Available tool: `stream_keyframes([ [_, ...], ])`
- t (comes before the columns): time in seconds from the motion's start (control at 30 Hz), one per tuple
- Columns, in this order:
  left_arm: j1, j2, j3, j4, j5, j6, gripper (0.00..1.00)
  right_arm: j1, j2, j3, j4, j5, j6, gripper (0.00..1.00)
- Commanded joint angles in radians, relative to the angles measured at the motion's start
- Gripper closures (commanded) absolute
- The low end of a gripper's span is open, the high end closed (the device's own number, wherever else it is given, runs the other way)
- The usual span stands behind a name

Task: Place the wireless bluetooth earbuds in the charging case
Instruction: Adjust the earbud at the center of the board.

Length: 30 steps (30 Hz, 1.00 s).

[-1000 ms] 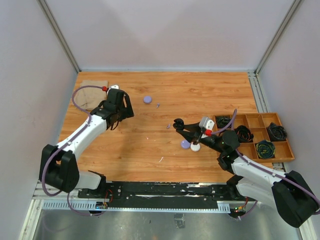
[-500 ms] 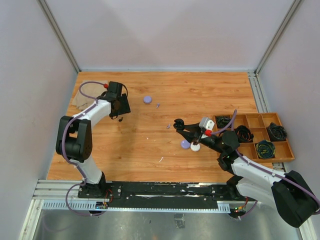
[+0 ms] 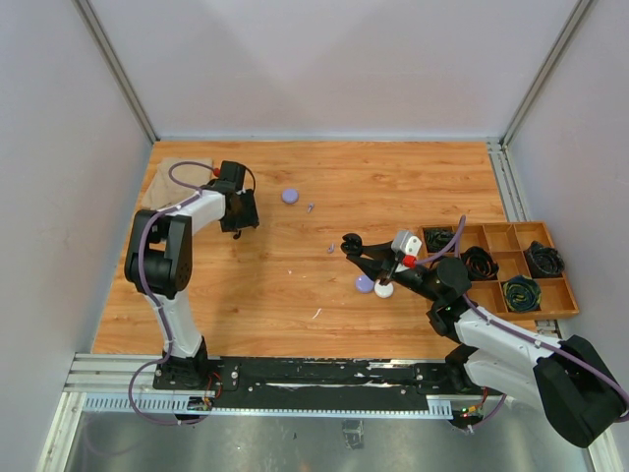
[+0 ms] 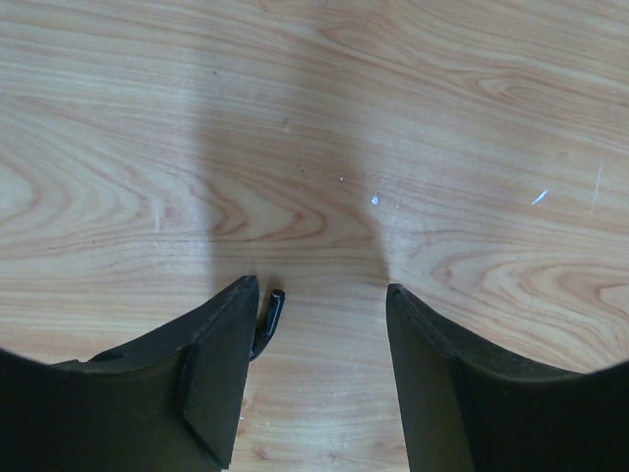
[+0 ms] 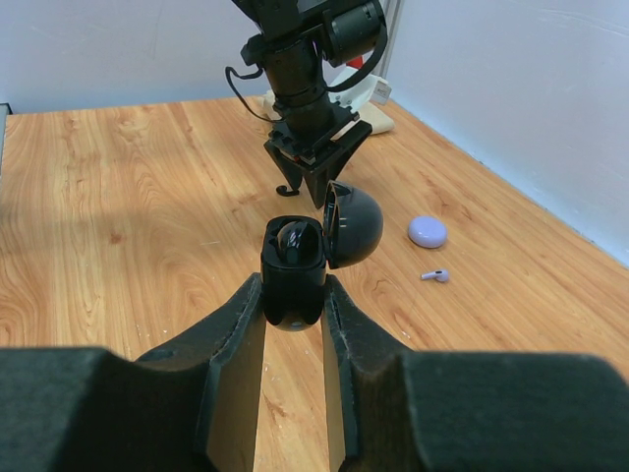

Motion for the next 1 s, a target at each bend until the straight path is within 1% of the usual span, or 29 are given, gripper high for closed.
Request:
stream_keyframes([
  [0.0, 0.006, 0.016, 0.010, -0.021, 0.034, 0.020, 0.40, 0.013, -0.007, -0.007, 0.035, 0.002, 0.001, 0.94],
  [0.33, -0.004, -0.060, -0.095, -0.033, 0.128, 0.029, 0.41, 0.013, -0.007, -0.005, 0.039, 0.002, 0.004, 0.94],
  [0.73, -0.047, -0.139, -0.169, -0.076, 0.118, 0.047, 0.41, 0.014, -0.012, -0.004, 0.039, 0.003, 0.007, 0.94],
  [0.97, -0.051, -0.189, -0.210, -0.107, 0.100, 0.031, 0.41, 0.013, -0.019, -0.005, 0.036, 0.003, 0.008, 0.94],
])
